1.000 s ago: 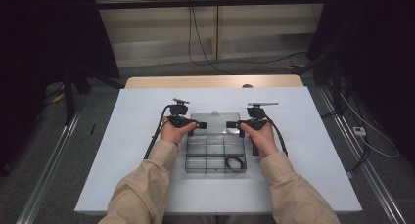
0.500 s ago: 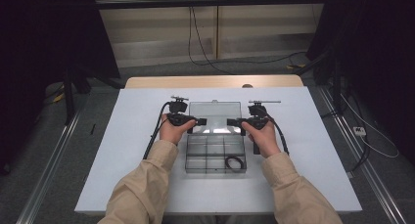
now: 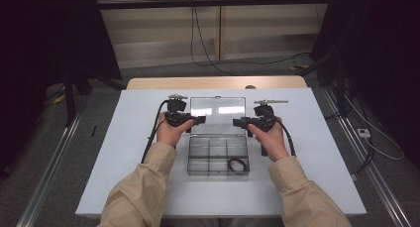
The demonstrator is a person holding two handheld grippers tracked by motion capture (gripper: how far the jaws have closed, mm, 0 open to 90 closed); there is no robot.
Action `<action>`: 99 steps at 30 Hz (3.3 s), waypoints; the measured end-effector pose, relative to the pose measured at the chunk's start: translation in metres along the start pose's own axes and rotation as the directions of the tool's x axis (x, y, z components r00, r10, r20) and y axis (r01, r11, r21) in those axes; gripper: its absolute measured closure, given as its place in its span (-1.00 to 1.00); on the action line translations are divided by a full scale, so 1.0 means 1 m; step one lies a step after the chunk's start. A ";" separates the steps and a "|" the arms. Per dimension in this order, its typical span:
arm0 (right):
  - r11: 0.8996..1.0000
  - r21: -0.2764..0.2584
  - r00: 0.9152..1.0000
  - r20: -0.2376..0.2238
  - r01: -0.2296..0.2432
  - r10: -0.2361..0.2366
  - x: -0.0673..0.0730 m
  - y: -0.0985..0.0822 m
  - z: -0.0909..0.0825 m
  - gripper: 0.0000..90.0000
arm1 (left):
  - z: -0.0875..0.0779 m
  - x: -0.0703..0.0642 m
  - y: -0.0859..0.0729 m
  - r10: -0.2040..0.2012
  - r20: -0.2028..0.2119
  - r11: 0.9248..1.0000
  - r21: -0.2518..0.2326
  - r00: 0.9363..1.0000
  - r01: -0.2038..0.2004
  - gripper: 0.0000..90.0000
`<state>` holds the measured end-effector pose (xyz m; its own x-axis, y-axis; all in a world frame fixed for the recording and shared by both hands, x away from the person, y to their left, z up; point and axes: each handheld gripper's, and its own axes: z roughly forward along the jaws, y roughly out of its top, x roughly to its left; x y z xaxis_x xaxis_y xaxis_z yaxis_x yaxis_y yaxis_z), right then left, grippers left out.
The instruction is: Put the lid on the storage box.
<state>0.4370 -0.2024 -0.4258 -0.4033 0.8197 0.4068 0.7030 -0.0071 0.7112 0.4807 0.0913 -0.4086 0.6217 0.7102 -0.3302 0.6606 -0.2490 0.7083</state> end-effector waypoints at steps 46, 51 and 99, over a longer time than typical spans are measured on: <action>0.982 -0.077 0.985 -0.021 0.172 -0.174 0.016 -0.011 -0.039 0.43 | -0.039 -0.018 -0.015 0.127 0.050 0.989 -0.076 0.991 -0.123 0.32; 0.982 -0.076 0.984 -0.019 0.175 -0.177 0.016 -0.013 -0.041 0.39 | -0.039 -0.018 -0.016 0.129 0.051 0.989 -0.076 0.990 -0.125 0.32; 0.976 -0.115 0.965 -0.167 0.184 -0.201 0.022 -0.023 -0.068 1.00 | -0.051 -0.025 -0.024 0.174 0.071 0.984 -0.063 0.982 -0.169 0.30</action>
<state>0.3716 -0.2236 -0.3943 -0.6287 0.6968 0.3451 0.5445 0.0777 0.8351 0.4279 0.1133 -0.3849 0.7554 0.6073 -0.2459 0.5178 -0.3234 0.7920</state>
